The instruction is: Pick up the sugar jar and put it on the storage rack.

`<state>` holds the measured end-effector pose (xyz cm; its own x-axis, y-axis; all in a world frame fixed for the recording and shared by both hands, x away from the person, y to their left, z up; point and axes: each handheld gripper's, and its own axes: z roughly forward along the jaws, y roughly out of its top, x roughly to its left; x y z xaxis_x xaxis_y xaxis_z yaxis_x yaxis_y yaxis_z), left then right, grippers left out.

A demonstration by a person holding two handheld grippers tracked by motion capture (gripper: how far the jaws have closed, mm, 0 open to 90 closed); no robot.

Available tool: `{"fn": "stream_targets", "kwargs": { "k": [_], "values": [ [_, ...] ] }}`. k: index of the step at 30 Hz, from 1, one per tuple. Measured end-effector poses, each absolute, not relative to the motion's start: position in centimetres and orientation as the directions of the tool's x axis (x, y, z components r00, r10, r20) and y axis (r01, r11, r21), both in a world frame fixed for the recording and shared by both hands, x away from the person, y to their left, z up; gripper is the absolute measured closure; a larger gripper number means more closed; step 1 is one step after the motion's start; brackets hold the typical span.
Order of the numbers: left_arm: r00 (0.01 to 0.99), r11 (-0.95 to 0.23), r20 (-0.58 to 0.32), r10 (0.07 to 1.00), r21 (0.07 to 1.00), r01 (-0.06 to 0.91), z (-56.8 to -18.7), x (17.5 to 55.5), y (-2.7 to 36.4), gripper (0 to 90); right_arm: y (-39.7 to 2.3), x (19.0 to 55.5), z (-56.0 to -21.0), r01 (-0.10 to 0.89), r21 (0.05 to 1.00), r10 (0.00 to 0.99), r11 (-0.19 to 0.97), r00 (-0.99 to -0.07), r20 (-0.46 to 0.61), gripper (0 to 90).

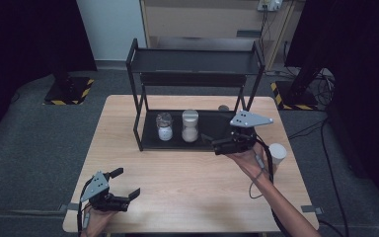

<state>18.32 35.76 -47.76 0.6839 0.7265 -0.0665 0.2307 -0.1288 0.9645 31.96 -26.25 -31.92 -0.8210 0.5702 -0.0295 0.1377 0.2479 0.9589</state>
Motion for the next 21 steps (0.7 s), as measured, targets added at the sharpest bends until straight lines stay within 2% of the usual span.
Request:
{"fn": "stream_targets", "kwargs": {
  "k": [12, 21],
  "values": [
    [0.683, -0.126, -0.07, 0.727, 0.965, 0.232, -47.8, 18.3, 35.8, 0.0, -29.8, 28.4, -32.8, 0.118, 0.97, 0.566, 0.214, -0.824, -0.024, 9.0],
    [0.684, -0.128, -0.069, 0.726, 0.964, 0.233, -47.8, 18.3, 35.8, 0.0, -32.4, 25.2, -34.2, 0.104, 0.977, 0.601, 0.185, -0.799, -0.029, 9.1]
  ]
}}
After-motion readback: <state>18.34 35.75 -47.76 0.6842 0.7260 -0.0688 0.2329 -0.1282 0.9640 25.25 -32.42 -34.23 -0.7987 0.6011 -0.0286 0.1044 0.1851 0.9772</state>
